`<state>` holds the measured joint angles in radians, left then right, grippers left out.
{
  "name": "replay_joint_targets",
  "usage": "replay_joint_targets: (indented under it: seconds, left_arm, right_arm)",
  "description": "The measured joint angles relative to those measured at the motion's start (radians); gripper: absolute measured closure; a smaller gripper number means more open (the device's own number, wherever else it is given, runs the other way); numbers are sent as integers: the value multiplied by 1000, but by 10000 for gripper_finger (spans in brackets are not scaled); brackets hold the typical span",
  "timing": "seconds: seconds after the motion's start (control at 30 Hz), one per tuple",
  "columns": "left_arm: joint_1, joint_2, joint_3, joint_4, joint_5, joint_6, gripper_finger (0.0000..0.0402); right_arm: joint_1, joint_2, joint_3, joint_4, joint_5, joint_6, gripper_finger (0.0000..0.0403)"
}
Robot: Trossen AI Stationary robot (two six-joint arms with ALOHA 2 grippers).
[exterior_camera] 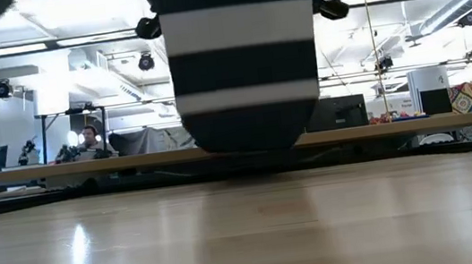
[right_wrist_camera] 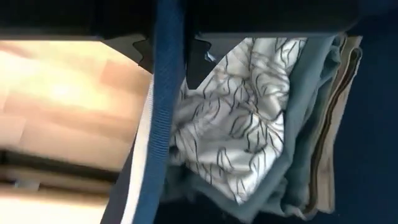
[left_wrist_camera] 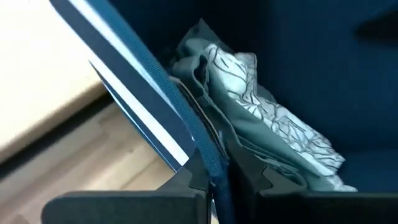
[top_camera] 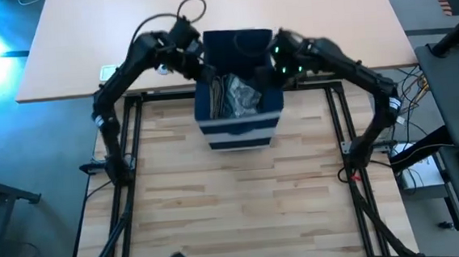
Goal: Fold Laundry from Bin
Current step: Put the folded clothes into the laundry basket
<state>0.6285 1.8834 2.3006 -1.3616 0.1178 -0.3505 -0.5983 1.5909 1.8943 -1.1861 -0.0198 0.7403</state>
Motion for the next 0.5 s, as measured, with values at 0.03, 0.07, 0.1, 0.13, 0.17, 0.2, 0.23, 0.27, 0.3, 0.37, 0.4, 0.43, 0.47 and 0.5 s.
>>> replay_joint_targets:
  seconds: [0.03, 0.07, 0.1, 0.13, 0.17, 0.2, 0.23, 0.27, 0.3, 0.37, 0.4, 0.43, 0.47, 0.5]
  left_arm:
    - [18, 35, 55, -23, 11, 16, 390]
    - [34, 48, 58, -11, 35, 23, 390]
    - [52, 32, 15, 27, 88, 12, 391]
    - [73, 26, -19, 38, 159, -8, 391]
    - [82, 23, -46, 54, 237, -23, 391]
    - [85, 19, -60, 64, 281, -26, 391]
    - [80, 12, -65, 66, 291, -25, 391]
    - [70, 1, -64, 65, 284, -25, 392]
    - [64, -7, -53, 52, 273, -25, 392]
    - [65, -13, -10, 17, 247, -26, 392]
    - [68, -14, 19, -1, 232, -25, 392]
    - [70, -14, 50, -7, 217, -25, 392]
    - [68, -28, 53, 20, 212, -27, 392]
    - [65, -56, 26, 68, 211, -39, 392]
  right_arm:
    - [-24, 17, 33, -9, -12, -18, 388]
    - [-46, 37, 64, -13, -36, -27, 388]
    - [-59, 57, 96, -12, -71, -32, 388]
    - [-67, 74, 125, -19, -97, -40, 389]
    - [-67, 88, 149, -36, -110, -54, 389]
    - [-63, 97, 170, -57, -112, -62, 389]
    - [-54, 107, 190, -77, -110, -71, 389]
    - [-44, 117, 211, -97, -104, -85, 389]
    - [-35, 124, 231, -121, -95, -102, 389]
    - [-32, 129, 276, -148, -91, -132, 389]
    - [-26, 129, 293, -153, -91, -146, 390]
    - [-19, 128, 305, -156, -82, -159, 389]
    - [-13, 124, 316, -153, -72, -165, 389]
    - [-9, 122, 324, -150, -62, -170, 389]
